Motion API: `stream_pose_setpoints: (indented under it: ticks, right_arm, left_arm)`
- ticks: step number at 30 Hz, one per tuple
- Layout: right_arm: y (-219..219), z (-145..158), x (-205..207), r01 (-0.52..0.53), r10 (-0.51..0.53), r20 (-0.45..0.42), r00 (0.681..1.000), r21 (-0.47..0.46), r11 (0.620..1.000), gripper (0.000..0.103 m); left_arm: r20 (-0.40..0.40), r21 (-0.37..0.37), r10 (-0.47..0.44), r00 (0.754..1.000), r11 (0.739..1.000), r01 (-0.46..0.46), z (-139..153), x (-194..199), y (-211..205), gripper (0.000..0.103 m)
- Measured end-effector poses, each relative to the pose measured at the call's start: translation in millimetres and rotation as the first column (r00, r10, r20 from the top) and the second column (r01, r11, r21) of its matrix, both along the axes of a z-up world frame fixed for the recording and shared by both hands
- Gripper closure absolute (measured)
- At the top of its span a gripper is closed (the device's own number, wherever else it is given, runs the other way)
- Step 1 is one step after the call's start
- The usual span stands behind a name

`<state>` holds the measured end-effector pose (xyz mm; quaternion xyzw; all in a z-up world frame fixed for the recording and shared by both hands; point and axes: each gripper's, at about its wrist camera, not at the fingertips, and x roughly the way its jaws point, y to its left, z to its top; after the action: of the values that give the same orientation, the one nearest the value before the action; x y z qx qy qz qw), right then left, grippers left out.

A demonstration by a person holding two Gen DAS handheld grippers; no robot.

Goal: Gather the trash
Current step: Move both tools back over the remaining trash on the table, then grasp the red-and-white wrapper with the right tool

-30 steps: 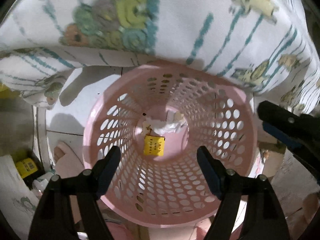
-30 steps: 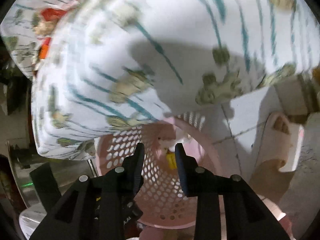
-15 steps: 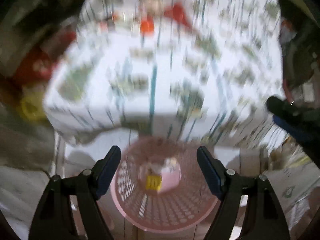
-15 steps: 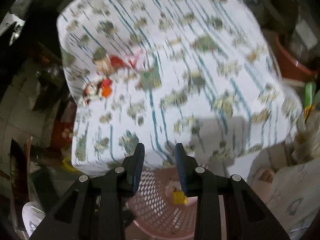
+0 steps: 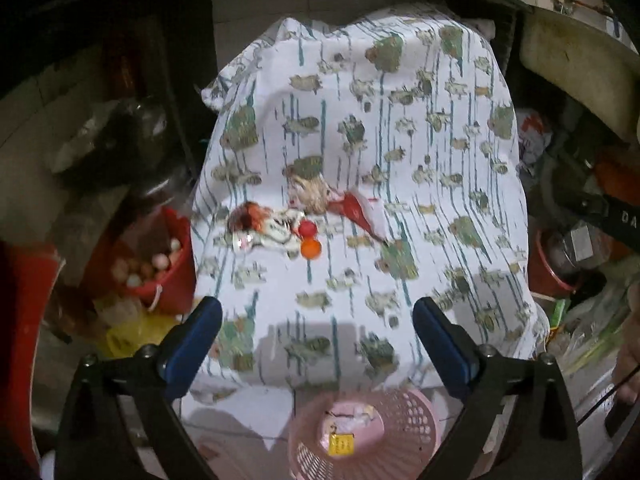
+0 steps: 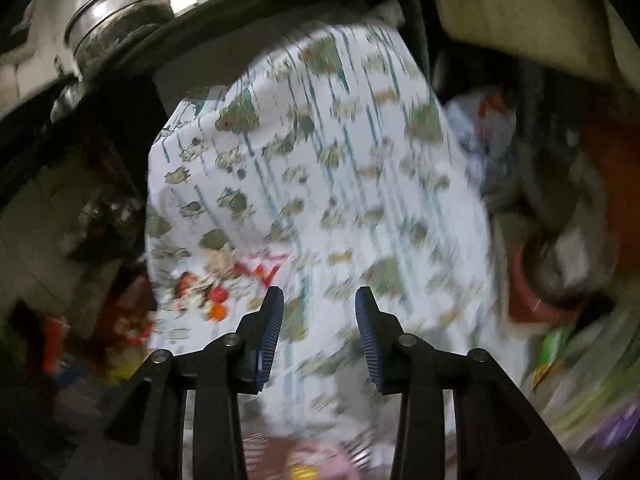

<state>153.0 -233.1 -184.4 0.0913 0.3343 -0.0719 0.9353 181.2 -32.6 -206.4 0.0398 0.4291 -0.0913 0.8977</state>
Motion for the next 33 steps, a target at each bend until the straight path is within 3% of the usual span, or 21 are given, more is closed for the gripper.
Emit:
stream_pose_setpoints:
  ticks: [3,6,9,12,16,20,25,29,31,33]
  right_arm:
    - [2.6,-4.6,12.4,-0.03,0.031,0.011,0.999,-0.085,0.996,0.061]
    - [2.0,-31.9,24.5,-0.025,0.022,-0.035,0.999,-0.096,0.995,0.061]
    - [4.0,-52.8,38.8,-0.054,0.051,-0.112,0.992,-0.021,0.998,0.061]
    - [14.6,-61.4,47.1,-0.068,0.059,-0.127,0.99,-0.07,0.995,0.061]
    - [19.7,-75.4,54.3,-0.065,0.054,-0.17,0.984,-0.057,0.996,0.061]
    - [17.8,-83.5,56.6,-0.038,0.03,-0.192,0.981,-0.039,0.999,0.061]
    - [17.8,-84.0,67.1,-0.039,0.042,-0.198,0.979,0.019,0.999,0.061]
    - [36.4,-80.4,102.0,-0.151,0.149,-0.234,0.961,0.01,0.989,0.061]
    - [47.9,-80.8,122.5,-0.224,0.204,-0.248,0.947,-0.059,0.973,0.054]
    - [55.5,-92.4,141.9,-0.281,0.237,-0.265,0.935,-0.142,0.949,0.053]
  left_arm:
    - [-0.009,-0.008,0.011,1.0,1.0,-0.011,1.9,21.8,10.7,0.007]
    - [-0.058,-0.069,0.017,0.998,0.997,-0.021,3.5,47.5,23.0,0.007]
    - [-0.047,-0.049,0.017,0.999,0.999,-0.019,6.9,65.9,25.2,0.007]
    - [-0.012,-0.014,-0.015,1.0,1.0,0.015,4.7,77.8,23.1,0.007]
    - [0.027,0.041,0.139,0.99,0.989,-0.14,-14.3,78.0,41.7,0.007]
    - [-0.048,-0.06,0.13,0.99,0.989,-0.133,-21.8,87.3,61.8,0.007]
    - [-0.083,-0.014,0.192,0.978,0.981,-0.194,-37.6,113.2,65.1,0.007]
    - [-0.149,-0.023,0.159,0.976,0.986,-0.164,-48.1,128.0,57.8,0.007]
    - [-0.161,-0.024,0.146,0.976,0.988,-0.152,-49.5,130.8,54.0,0.007]
    - [-0.173,-0.022,0.144,0.974,0.988,-0.15,-52.0,133.2,51.3,0.007]
